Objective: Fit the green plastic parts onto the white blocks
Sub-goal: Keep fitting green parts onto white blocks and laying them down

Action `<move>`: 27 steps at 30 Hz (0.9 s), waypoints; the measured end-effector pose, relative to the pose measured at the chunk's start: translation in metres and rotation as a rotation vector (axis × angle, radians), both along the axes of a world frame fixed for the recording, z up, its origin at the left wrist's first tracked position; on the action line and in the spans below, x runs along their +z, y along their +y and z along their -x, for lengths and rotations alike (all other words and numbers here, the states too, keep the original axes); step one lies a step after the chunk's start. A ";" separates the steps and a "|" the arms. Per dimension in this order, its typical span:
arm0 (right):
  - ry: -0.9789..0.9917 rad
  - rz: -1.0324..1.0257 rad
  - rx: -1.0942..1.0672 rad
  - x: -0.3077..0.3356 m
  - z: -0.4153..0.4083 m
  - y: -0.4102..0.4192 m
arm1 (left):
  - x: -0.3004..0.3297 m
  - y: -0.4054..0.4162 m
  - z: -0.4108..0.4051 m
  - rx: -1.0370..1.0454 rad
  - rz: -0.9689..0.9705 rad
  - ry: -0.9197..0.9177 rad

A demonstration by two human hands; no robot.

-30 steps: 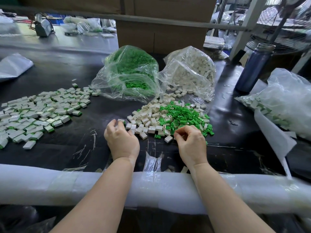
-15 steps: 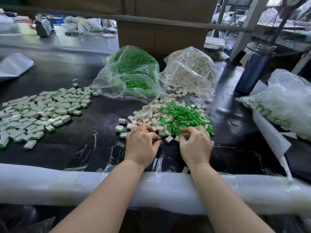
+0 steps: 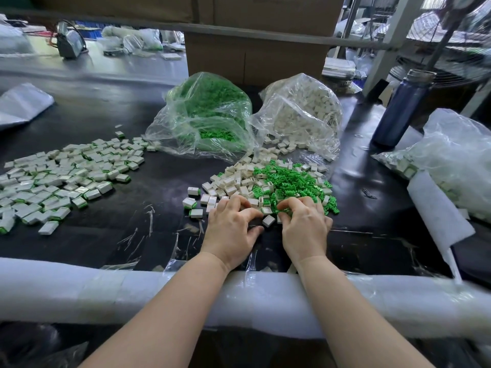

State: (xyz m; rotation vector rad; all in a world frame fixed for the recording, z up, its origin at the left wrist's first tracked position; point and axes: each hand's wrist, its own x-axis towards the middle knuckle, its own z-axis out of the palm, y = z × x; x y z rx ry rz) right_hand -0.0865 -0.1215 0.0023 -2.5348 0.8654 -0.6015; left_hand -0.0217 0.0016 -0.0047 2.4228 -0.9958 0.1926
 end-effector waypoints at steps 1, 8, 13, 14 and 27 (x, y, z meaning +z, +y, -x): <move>-0.010 0.001 -0.001 0.000 0.000 0.000 | 0.000 0.000 0.001 -0.016 -0.018 -0.001; -0.155 -0.016 0.006 0.002 0.003 0.001 | 0.001 -0.003 0.001 -0.072 -0.024 -0.019; -0.226 -0.087 0.068 0.003 0.004 0.002 | 0.000 -0.003 0.001 -0.046 -0.050 -0.023; -0.235 -0.094 0.084 0.004 0.004 0.002 | -0.001 -0.004 0.001 -0.051 -0.076 -0.013; -0.428 -0.374 0.202 0.008 0.005 0.004 | 0.010 0.003 0.004 -0.078 0.345 0.415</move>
